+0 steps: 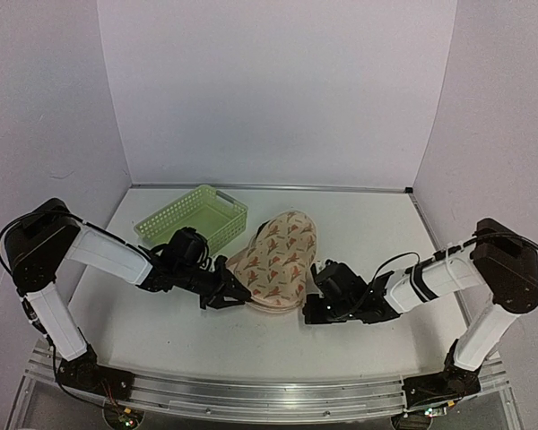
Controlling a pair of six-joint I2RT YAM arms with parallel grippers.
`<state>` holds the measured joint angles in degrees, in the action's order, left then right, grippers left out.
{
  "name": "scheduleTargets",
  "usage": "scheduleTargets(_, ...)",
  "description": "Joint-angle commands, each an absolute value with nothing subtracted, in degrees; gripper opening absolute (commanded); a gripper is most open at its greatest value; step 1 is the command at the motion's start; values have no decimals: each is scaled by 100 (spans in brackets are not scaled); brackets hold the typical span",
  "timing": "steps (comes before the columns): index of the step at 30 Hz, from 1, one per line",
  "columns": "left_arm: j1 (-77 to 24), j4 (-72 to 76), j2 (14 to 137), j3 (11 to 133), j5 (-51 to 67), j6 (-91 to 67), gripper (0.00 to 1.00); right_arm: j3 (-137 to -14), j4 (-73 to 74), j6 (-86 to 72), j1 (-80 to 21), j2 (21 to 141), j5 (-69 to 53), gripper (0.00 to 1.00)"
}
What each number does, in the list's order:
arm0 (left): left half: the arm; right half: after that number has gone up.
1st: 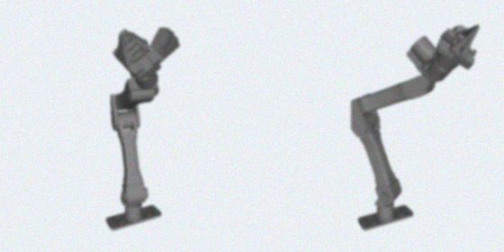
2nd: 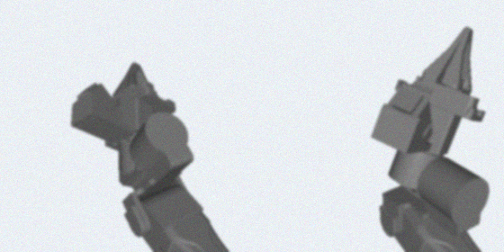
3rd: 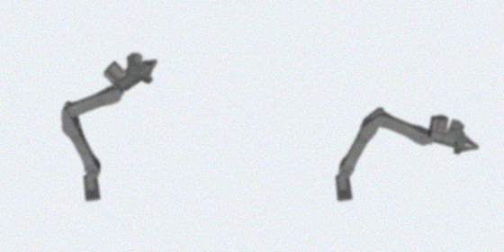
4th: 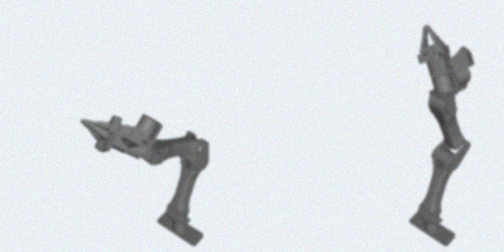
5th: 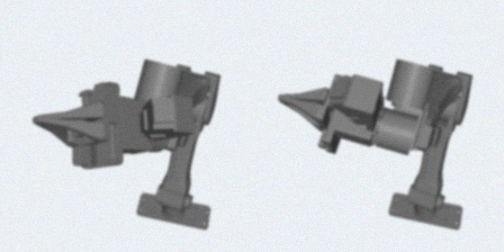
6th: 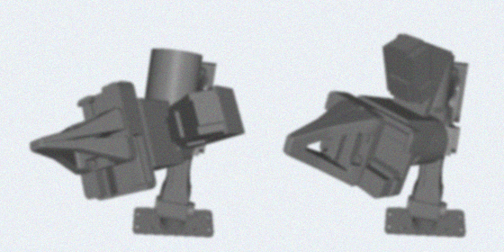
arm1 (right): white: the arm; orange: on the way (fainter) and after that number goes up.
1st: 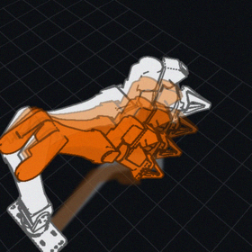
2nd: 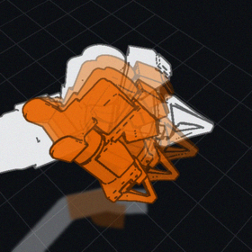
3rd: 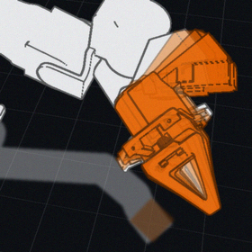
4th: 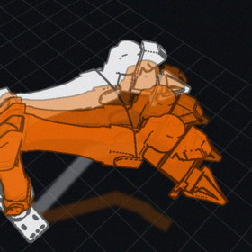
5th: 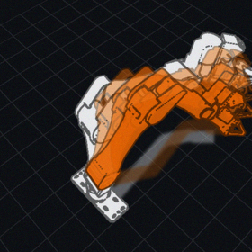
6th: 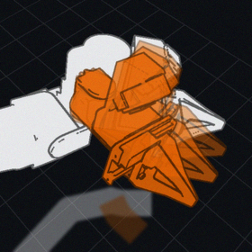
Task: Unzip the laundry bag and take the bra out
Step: Unzip the zipper of the laundry bag, then set the laundry bag at the center of the board.
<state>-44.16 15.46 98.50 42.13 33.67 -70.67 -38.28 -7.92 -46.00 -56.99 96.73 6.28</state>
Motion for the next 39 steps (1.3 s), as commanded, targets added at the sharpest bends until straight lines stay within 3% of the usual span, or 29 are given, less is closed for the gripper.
scheduleTargets(1, -4492, 1494, 9558, 4517, 3612, -6851, 29, -3453, -501, -4580, -5537, 9244, 972, 0)
scheduleTargets(4, -4491, 1495, 9558, 4525, 3605, -6847, 37, -3213, -492, -4595, -5539, 9016, 896, 0)
scheduleTargets(11, -4482, 1350, 9343, 4597, 3583, -6746, 46, -2898, -310, -4389, -5588, 8586, 450, 0)
scheduleTargets(17, -4517, -691, 9008, 5499, 2606, -5664, 47, -2973, -11, -4118, -6223, 8504, 394, 0)
scheduleTargets(28, -4518, -2248, 8765, 6273, 1566, -4489, 48, -2823, 644, -4147, -6568, 8117, 560, 0)
scheduleTargets(30, -4518, -2252, 8886, 6400, 1674, -4391, 48, -2885, 754, -4110, -6565, 7983, 706, 7)
scheduleTargets(36, -4518, -2253, 9160, 6824, 1892, -4165, 48, -3190, 1067, -3992, -6565, 7504, 1067, 42)
scheduleTargets(39, -4555, -2254, 9374, 7057, 2103, -3958, 48, -3450, 1395, -3922, -6565, 7268, 1212, 49)
